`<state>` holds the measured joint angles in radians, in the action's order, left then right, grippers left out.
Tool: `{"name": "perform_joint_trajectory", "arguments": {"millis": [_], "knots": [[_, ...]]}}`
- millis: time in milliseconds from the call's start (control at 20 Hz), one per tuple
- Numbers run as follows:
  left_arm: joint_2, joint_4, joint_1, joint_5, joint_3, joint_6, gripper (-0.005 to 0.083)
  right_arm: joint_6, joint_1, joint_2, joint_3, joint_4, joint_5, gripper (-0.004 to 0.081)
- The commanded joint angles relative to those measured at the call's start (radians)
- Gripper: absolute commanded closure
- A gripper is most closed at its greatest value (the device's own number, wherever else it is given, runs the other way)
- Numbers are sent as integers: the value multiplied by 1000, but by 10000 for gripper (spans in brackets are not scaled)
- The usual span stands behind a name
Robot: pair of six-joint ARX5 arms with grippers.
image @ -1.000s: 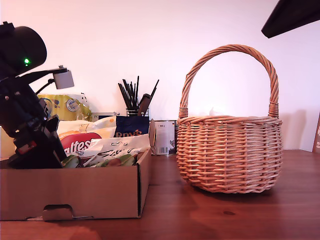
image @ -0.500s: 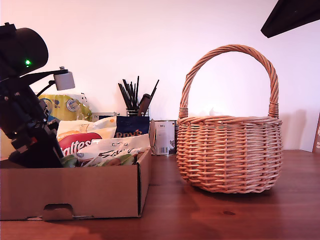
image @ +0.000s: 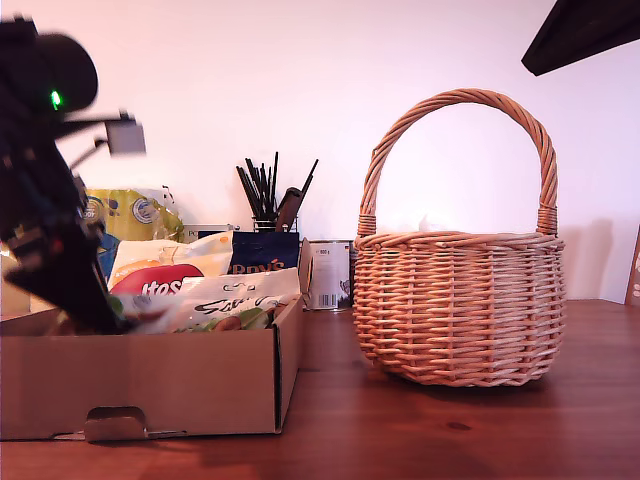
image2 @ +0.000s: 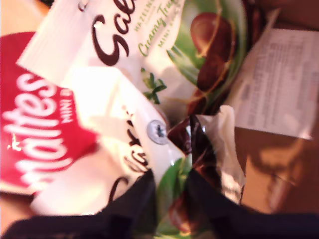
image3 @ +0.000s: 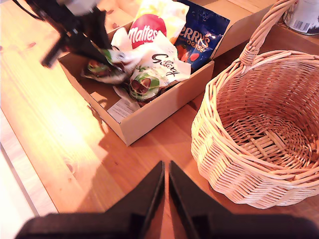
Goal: Move the bags of Easter eggs from the cardboard box on the left into the woven basket on the right side.
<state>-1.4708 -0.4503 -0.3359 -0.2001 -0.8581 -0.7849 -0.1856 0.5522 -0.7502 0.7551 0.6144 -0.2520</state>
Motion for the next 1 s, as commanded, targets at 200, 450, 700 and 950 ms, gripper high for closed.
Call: {"name": "perform_joint_trajectory", "arguments": {"millis": [200,450,700,950], "knots": [[61,-7,-1,-3,-14,0,796,-6,4,0,-7,-4,-2,783],[64,-21,-1,-3,-14,0,796,-6,4,0,-7,-3,-2,783],[68,-21,-1,-1,-15,6,796,-6,4,0,-7,-3,-1,783],[111,-15,-1,-2,-26,27,796,-6,4,0,-7,-3,-1,783]]}}
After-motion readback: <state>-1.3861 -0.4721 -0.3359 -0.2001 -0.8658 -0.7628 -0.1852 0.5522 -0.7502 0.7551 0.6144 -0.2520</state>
